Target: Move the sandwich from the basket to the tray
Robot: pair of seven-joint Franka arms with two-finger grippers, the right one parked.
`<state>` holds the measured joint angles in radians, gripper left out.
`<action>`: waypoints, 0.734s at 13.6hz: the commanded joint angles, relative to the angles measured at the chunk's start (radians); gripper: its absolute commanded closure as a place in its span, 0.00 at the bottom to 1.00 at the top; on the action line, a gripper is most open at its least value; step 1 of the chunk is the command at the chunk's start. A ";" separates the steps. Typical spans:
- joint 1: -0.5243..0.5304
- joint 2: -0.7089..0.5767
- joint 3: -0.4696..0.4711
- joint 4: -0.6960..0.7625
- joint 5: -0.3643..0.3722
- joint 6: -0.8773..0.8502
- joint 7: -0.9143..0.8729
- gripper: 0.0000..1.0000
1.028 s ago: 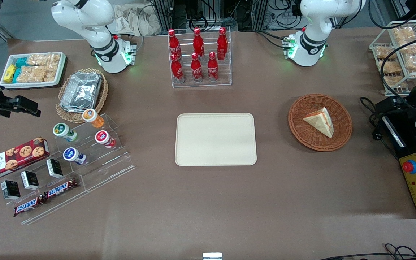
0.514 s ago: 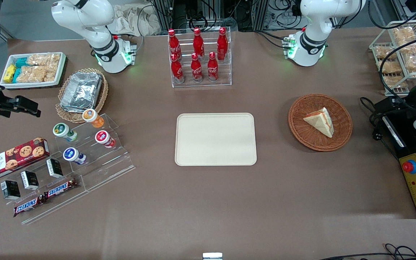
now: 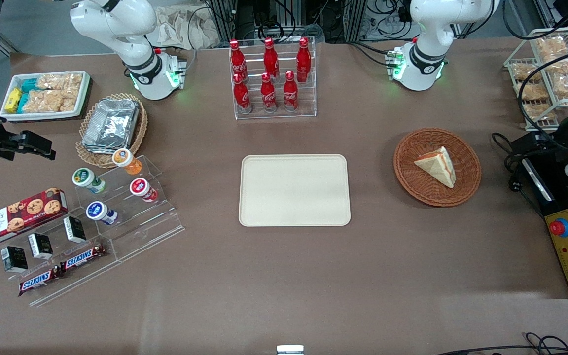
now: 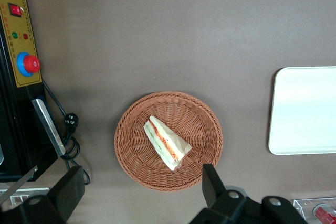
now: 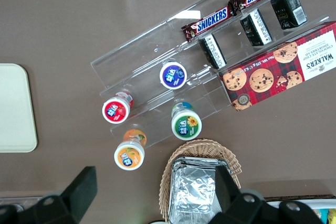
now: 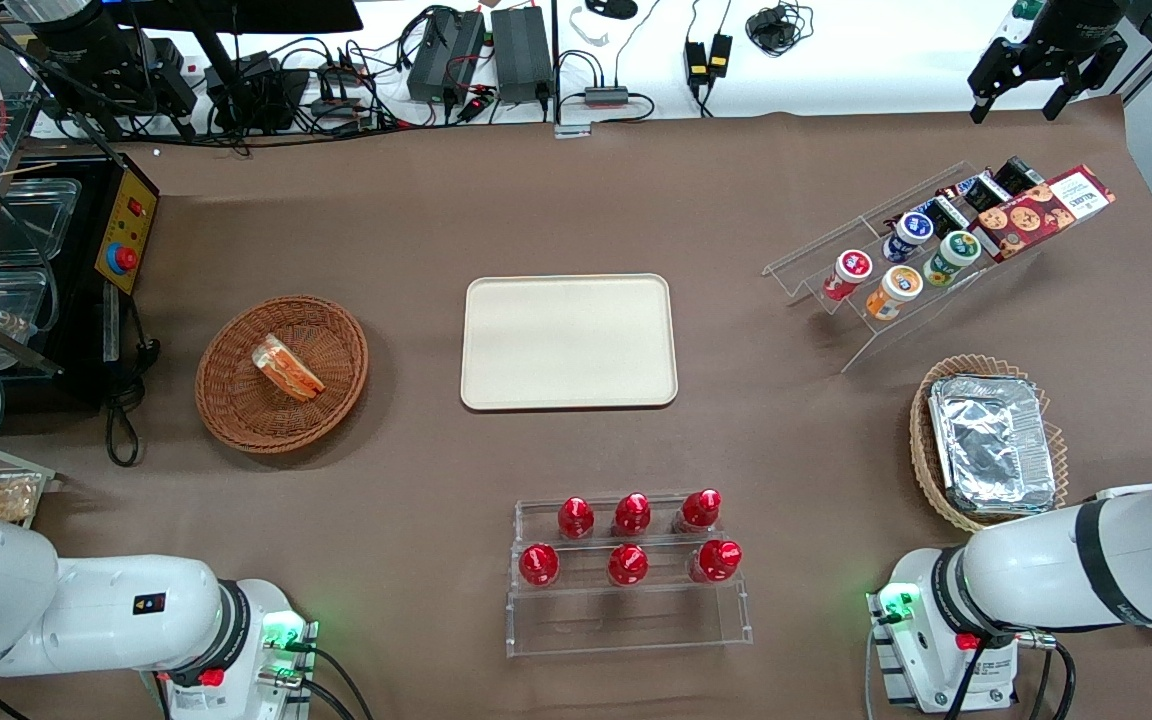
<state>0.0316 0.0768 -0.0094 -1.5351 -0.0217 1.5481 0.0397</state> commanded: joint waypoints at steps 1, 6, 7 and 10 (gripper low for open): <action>-0.007 0.011 0.005 0.018 0.002 -0.052 -0.070 0.00; -0.001 -0.009 0.008 -0.042 0.005 -0.053 -0.078 0.00; 0.007 -0.015 0.008 -0.056 0.005 -0.049 -0.078 0.00; 0.052 -0.073 0.015 -0.190 -0.007 0.009 -0.080 0.00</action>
<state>0.0429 0.0691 0.0037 -1.6134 -0.0215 1.5132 -0.0279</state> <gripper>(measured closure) 0.000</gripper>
